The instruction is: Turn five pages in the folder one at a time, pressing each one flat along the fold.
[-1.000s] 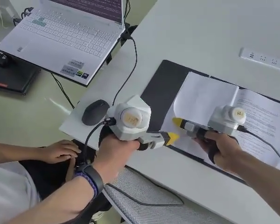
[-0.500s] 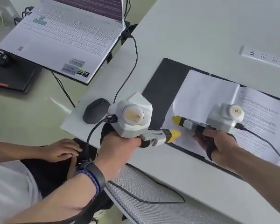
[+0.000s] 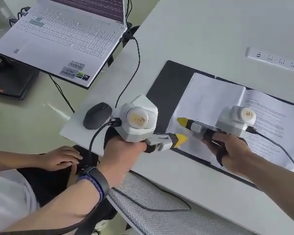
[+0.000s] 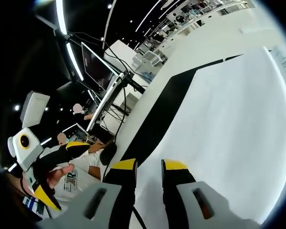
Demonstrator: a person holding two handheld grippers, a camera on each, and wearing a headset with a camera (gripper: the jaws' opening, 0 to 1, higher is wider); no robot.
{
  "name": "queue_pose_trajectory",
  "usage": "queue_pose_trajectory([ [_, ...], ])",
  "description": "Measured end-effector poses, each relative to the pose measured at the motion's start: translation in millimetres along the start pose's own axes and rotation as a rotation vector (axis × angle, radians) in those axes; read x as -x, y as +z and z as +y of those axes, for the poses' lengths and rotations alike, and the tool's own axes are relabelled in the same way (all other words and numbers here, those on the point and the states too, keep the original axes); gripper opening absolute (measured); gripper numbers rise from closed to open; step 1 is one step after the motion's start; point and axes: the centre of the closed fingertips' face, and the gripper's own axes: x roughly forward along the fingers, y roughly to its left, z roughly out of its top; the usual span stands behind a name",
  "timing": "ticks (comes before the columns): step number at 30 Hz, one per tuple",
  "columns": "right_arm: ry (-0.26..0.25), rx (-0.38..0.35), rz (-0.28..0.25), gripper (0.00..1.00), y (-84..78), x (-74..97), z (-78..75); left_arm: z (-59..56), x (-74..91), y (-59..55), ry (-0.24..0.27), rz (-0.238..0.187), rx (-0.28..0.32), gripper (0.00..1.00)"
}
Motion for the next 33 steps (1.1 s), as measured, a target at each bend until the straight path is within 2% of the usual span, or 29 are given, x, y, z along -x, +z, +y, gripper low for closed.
queue_pose_trajectory([
  [3, 0.005, 0.009, -0.002, 0.22, -1.4, 0.5, -3.5, -2.3, -0.8, -0.4, -0.004, -0.001, 0.002, 0.69],
  [4, 0.006, 0.011, -0.004, 0.22, -0.9, 3.1, 0.9, -2.7, -1.0, -0.5, -0.005, 0.0, 0.0, 0.69],
  [8, 0.009, 0.022, -0.014, 0.24, 4.4, 7.3, -6.1, -3.5, -1.9, -0.3, -0.008, -0.001, 0.002, 0.69],
  [13, 0.004, 0.074, -0.007, 0.29, 6.1, 16.6, 2.6, -3.3, -2.2, -1.3, -0.011, 0.001, 0.001, 0.69],
  [18, -0.002, 0.115, -0.01, 0.33, 9.2, 26.2, 5.1, -1.3, -3.1, -2.3, -0.012, 0.003, 0.001, 0.69],
  [27, -0.03, 0.228, -0.014, 0.37, 17.3, 52.5, 7.8, -4.9, 2.0, 2.5, -0.013, 0.002, 0.003, 0.68],
  [33, -0.047, 0.299, -0.033, 0.4, 28.0, 81.3, 9.5, -9.5, -1.8, 3.6, -0.024, 0.009, 0.001, 0.64],
])
